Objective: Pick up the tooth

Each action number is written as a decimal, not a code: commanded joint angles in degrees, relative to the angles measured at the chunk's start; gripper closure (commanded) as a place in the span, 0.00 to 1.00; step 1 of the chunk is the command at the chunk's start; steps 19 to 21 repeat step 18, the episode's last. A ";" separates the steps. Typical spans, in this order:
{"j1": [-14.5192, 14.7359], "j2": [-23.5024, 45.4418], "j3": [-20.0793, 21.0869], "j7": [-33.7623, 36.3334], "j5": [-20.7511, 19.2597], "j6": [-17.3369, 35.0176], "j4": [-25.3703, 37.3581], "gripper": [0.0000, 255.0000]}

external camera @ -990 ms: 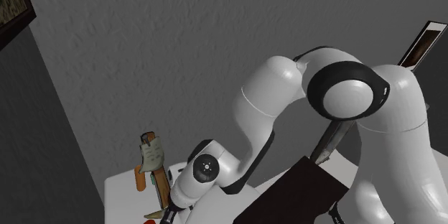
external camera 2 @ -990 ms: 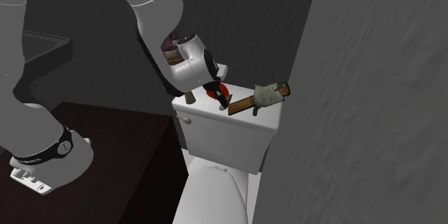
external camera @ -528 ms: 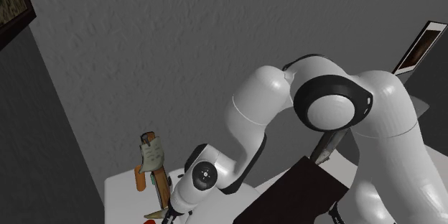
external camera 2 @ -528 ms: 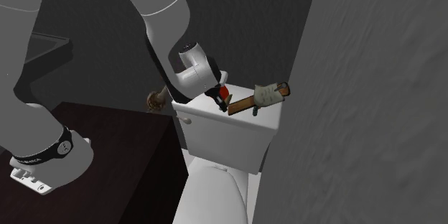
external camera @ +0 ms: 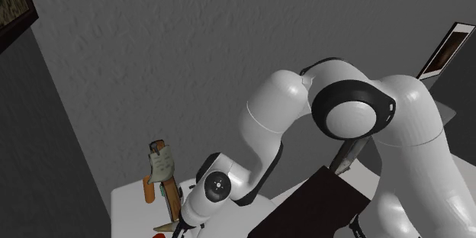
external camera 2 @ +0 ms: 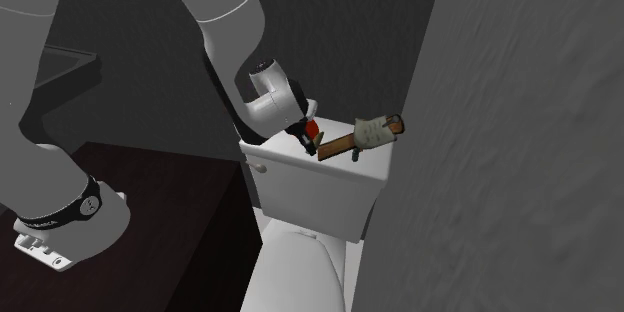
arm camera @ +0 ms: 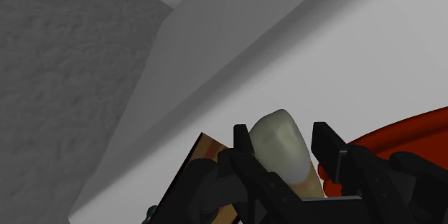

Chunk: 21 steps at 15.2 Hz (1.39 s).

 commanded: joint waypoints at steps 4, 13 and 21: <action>-1.29 -2.48 1.59 -4.58 4.14 -0.83 -2.08 1.00; -6.72 -9.86 7.85 -16.78 15.26 -4.05 -7.71 1.00; -8.93 -12.33 10.46 -20.73 19.05 -5.29 -9.34 1.00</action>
